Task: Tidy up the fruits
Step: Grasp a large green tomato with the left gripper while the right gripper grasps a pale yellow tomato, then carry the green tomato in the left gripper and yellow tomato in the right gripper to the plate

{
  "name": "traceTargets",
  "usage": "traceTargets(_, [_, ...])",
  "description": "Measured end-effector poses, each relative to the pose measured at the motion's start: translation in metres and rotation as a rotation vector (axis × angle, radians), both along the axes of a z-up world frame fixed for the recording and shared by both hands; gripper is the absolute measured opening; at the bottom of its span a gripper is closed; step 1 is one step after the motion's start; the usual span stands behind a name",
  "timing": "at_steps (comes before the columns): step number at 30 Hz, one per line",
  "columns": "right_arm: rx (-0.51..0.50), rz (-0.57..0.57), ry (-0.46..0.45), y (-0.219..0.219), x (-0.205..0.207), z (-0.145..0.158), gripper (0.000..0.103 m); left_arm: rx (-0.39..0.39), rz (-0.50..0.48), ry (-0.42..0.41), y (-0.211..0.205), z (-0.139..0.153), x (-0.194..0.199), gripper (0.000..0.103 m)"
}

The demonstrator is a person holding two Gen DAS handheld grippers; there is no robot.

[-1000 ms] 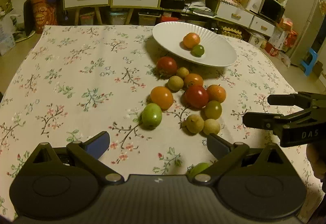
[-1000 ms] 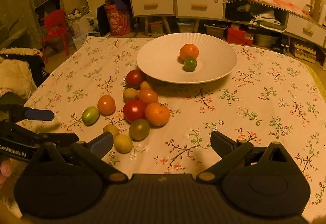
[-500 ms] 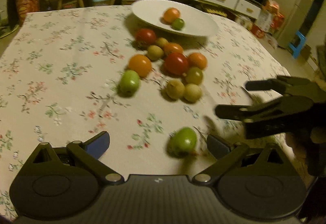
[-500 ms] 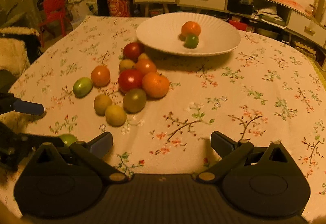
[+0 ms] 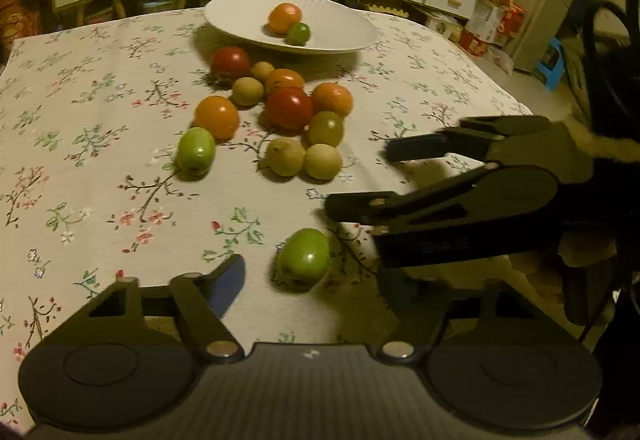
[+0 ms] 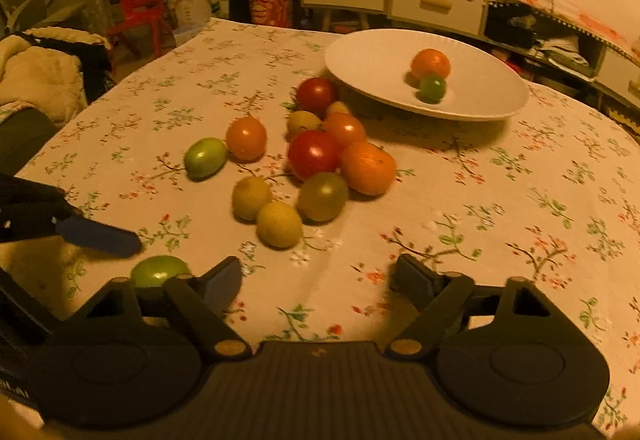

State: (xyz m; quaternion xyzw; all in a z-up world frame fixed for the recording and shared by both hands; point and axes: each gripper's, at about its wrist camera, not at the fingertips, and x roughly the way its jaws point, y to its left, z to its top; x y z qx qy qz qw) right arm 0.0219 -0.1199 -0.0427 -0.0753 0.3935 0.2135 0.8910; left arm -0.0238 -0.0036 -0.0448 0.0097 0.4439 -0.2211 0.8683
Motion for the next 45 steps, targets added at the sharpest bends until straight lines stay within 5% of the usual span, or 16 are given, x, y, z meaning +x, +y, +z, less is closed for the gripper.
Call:
traceTargets(13, [0.020,0.058,-0.009,0.012,0.003,0.003,0.040,0.012,-0.003,-0.001,-0.003,0.001,0.001,0.022])
traceTargets(24, [0.021,0.077,-0.014,0.016,0.006,0.003,0.022,0.011,0.004,-0.002,-0.003,0.001,0.001,0.022])
traceTargets(45, [0.062,0.067,-0.005,0.007,0.002,0.014,0.020,-0.013,0.059,-0.036,0.007,0.014,0.007,0.022])
